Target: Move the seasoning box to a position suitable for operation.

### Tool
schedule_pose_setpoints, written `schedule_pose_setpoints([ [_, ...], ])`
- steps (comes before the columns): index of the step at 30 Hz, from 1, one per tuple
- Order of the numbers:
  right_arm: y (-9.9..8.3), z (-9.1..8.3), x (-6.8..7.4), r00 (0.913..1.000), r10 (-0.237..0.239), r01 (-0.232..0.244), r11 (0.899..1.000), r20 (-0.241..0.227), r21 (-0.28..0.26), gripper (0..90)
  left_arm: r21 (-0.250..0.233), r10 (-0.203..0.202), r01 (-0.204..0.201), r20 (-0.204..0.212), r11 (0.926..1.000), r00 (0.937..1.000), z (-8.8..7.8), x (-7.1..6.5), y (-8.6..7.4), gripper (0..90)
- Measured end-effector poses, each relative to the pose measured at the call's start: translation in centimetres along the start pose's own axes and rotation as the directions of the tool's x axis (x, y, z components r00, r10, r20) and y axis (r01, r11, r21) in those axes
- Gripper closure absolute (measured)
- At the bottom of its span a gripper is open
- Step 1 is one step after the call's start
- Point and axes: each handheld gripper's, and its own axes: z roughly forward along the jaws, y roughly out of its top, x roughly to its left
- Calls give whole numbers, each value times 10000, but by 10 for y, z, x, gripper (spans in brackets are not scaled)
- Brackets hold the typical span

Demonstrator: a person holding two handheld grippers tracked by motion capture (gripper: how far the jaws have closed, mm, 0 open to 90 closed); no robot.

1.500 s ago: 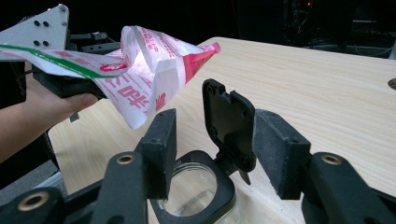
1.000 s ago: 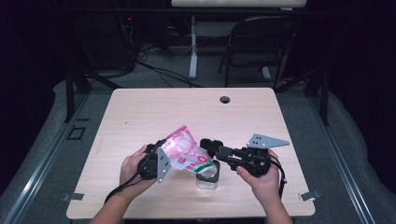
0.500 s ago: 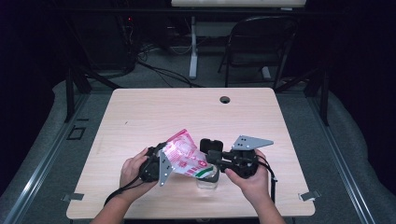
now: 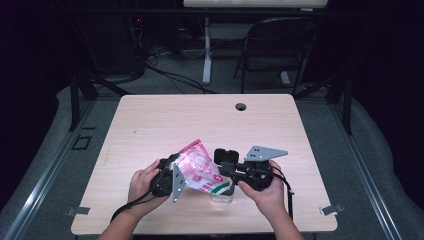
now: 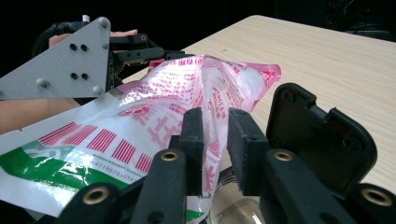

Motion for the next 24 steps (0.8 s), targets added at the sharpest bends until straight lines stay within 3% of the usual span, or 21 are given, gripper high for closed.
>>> schedule_pose_setpoints([
  [6,-1,-1,0,10000,39,-39,10000,-65,58,897,4,104,-104,7,9999,9999,-1,0,1,615],
  [24,-2,-2,1,10000,-29,28,9999,59,97,900,59,656,-656,-35,9978,9978,-5,2,1,617],
])
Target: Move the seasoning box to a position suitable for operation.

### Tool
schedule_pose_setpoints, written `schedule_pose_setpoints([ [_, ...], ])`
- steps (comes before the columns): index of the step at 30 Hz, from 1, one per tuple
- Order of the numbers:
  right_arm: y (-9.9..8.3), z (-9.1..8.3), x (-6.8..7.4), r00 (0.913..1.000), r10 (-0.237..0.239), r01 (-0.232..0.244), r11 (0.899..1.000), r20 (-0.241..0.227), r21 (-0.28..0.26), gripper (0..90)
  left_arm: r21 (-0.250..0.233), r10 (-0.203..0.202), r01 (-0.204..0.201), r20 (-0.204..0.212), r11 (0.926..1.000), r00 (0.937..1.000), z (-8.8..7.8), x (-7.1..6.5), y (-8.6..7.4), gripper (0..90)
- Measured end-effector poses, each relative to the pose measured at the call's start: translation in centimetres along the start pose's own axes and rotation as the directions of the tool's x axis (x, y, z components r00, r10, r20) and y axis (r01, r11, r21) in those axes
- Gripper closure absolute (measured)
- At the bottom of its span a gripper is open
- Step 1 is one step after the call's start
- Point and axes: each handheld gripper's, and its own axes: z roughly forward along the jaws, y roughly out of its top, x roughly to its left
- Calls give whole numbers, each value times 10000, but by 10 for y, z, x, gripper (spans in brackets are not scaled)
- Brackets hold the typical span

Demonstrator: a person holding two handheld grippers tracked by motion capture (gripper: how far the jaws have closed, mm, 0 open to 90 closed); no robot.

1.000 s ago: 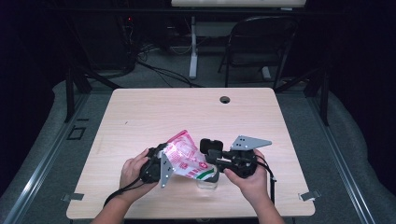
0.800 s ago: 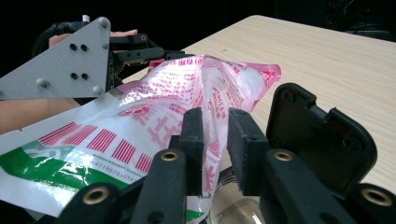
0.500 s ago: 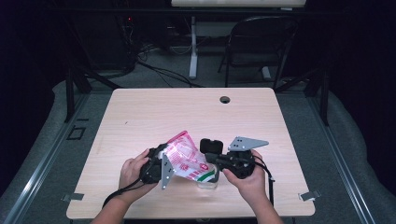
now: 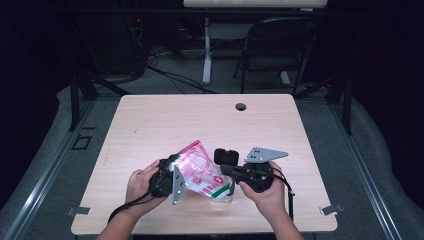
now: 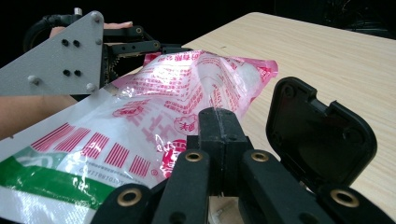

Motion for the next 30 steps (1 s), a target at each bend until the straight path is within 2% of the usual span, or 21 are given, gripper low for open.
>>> schedule_pose_setpoints([
  [16,-4,0,-5,9999,158,-158,9998,-24,103,900,159,705,-701,-249,9974,9972,-2,-2,2,620],
  [26,-5,-3,-7,9997,248,-248,9997,-40,-4,900,250,843,-835,-336,9962,9959,-4,0,7,621],
  [27,-6,-3,-7,9995,302,-302,9995,-51,-65,900,321,1043,-1032,-361,9941,9939,-4,1,8,621],
  [30,-7,-3,-8,9997,235,-235,9997,-10,-1,900,321,1085,-1071,-432,9937,9932,-3,1,10,621],
])
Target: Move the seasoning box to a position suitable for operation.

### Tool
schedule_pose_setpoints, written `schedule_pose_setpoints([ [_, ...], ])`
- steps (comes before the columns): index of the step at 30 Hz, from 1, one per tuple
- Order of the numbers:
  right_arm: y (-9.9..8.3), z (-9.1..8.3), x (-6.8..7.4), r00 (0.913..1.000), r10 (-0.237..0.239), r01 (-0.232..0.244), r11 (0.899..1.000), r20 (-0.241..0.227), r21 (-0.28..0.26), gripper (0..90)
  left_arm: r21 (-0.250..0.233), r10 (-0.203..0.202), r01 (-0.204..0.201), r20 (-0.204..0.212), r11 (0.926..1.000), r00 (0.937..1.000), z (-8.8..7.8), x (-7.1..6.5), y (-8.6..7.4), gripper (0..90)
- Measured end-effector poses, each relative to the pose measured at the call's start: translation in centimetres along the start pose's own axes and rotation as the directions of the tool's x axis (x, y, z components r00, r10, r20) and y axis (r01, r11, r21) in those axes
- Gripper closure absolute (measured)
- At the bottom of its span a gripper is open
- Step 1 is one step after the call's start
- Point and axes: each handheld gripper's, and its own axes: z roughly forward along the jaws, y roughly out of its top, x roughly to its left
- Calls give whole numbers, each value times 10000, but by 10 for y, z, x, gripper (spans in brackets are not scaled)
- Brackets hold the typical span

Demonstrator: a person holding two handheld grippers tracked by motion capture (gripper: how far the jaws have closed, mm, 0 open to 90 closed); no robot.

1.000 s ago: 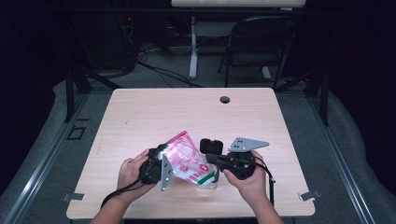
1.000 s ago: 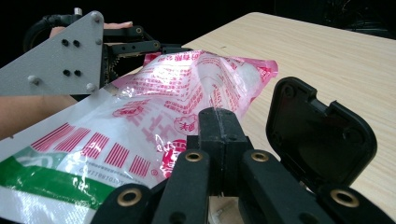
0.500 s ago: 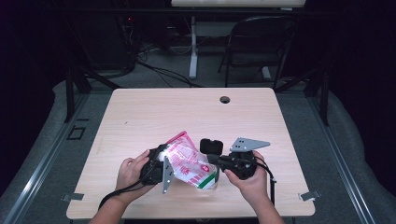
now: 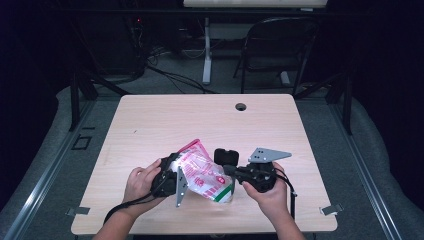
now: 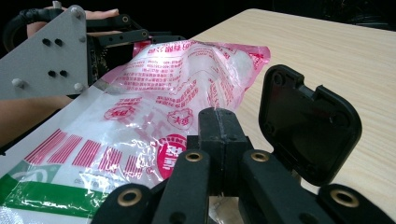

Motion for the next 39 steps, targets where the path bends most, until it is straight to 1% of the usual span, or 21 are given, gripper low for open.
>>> schedule_pose_setpoints([
  [1,0,0,0,10000,32,-32,10000,14,-32,900,109,144,-144,-47,9998,9999,-1,1,1,621],
  [3,-1,0,-2,10000,78,-78,9999,-4,-101,900,140,288,-286,-136,9995,9995,-1,2,2,621],
  [6,-1,0,-3,9999,130,-130,9998,-4,-118,900,183,280,-278,-137,9994,9995,0,2,3,621],
  [12,-2,4,-9,9997,236,-236,9997,27,-46,900,380,518,-506,-319,9980,9981,1,1,4,623],
  [14,-3,6,-10,9995,301,-300,9995,24,-86,900,430,516,-504,-269,9978,9983,2,0,4,623],
  [18,-4,10,-12,9995,322,-322,9995,14,61,900,530,543,-528,-270,9972,9982,5,-1,2,623],
  [23,-9,16,-14,9992,396,-396,9990,7,214,900,661,563,-554,-120,9963,9983,8,-5,-2,623],
  [24,-9,16,-15,9994,350,-350,9990,3,289,900,628,521,-511,-149,9967,9985,9,-6,-3,624],
  [28,-11,19,-16,9989,477,-476,9986,-39,252,900,621,457,-447,-162,9971,9988,10,-9,-5,624],
  [31,-12,20,-17,9986,526,-525,9982,-24,280,900,649,522,-508,-198,9966,9984,10,-11,-6,624],
  [33,-13,21,-18,9987,505,-503,9982,-34,313,900,648,581,-563,-269,9963,9979,10,-12,-6,624],
  [36,-14,21,-18,9982,593,-591,9979,-65,266,900,674,668,-641,-384,9957,9970,8,-13,-6,624],
  [39,-14,21,-17,9985,534,-532,9982,-79,290,900,667,761,-725,-533,9951,9957,6,-15,-6,625],
])
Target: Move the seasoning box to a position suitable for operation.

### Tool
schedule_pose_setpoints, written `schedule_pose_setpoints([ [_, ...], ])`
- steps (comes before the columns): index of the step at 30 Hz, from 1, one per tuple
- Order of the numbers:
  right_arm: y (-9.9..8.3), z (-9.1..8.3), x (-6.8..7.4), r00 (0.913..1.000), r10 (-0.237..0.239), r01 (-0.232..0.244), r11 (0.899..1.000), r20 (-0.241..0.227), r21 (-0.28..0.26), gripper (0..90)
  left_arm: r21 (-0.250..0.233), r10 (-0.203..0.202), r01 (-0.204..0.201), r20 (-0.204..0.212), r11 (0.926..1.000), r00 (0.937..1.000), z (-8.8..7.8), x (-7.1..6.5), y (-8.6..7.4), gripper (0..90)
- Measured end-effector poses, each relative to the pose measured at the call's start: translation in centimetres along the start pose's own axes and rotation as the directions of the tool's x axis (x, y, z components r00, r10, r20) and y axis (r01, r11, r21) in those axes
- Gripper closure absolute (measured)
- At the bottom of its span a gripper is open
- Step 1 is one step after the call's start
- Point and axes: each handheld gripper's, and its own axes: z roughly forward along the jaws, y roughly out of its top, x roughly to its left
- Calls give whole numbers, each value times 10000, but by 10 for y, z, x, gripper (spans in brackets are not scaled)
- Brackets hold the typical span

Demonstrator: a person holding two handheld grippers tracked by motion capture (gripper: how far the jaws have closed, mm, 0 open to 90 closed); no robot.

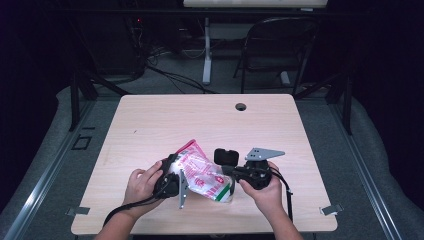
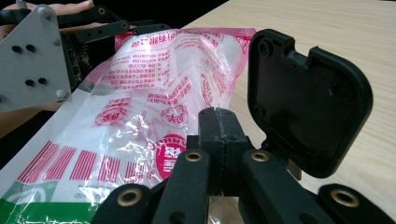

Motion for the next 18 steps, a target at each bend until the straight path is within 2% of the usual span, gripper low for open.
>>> schedule_pose_setpoints([
  [18,2,0,-4,9999,128,-128,9998,-27,-149,900,189,566,-561,-287,9982,9980,-1,6,7,627],
])
